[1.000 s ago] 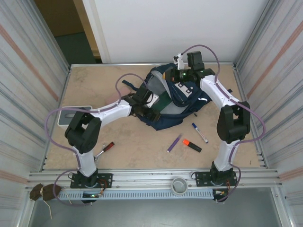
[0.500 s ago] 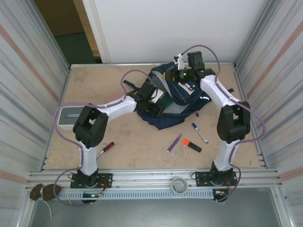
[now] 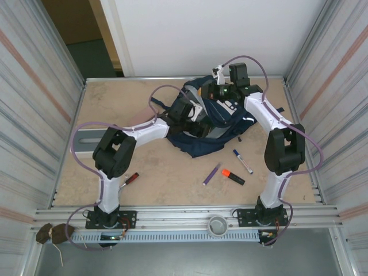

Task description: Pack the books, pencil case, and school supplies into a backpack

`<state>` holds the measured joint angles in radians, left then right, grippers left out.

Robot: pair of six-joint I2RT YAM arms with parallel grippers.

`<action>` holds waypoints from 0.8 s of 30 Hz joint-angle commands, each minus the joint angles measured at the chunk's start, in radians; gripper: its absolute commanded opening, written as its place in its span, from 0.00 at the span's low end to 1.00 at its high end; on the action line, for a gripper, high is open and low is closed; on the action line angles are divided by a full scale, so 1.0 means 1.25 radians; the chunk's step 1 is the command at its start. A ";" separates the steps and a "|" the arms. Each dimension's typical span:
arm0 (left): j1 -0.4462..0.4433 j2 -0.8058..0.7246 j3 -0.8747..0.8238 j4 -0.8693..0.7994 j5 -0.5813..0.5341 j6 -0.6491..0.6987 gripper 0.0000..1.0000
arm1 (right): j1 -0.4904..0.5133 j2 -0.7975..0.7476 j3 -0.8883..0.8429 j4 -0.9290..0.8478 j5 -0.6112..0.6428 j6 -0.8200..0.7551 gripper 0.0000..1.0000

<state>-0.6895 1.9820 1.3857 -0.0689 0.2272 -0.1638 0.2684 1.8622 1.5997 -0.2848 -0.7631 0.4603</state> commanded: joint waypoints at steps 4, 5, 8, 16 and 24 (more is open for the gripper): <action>0.023 -0.247 -0.178 0.034 -0.010 0.071 0.93 | -0.012 -0.044 -0.033 -0.006 -0.004 -0.020 0.00; 0.032 -0.277 -0.207 0.022 -0.034 0.085 0.94 | -0.012 -0.043 -0.034 -0.007 -0.004 -0.024 0.00; 0.100 -0.364 -0.282 -0.010 -0.129 0.108 0.95 | -0.012 -0.044 -0.039 -0.007 0.003 -0.034 0.00; 0.393 -0.264 -0.217 -0.154 -0.180 0.099 0.99 | -0.012 -0.034 -0.049 0.015 -0.004 -0.029 0.00; 0.500 -0.047 -0.028 -0.223 -0.008 0.074 0.99 | -0.013 -0.039 -0.056 0.017 -0.007 -0.030 0.00</action>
<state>-0.0887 1.8858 1.2778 -0.2886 0.1146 -0.0608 0.2630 1.8561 1.5459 -0.2607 -0.7647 0.4335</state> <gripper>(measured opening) 0.986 0.076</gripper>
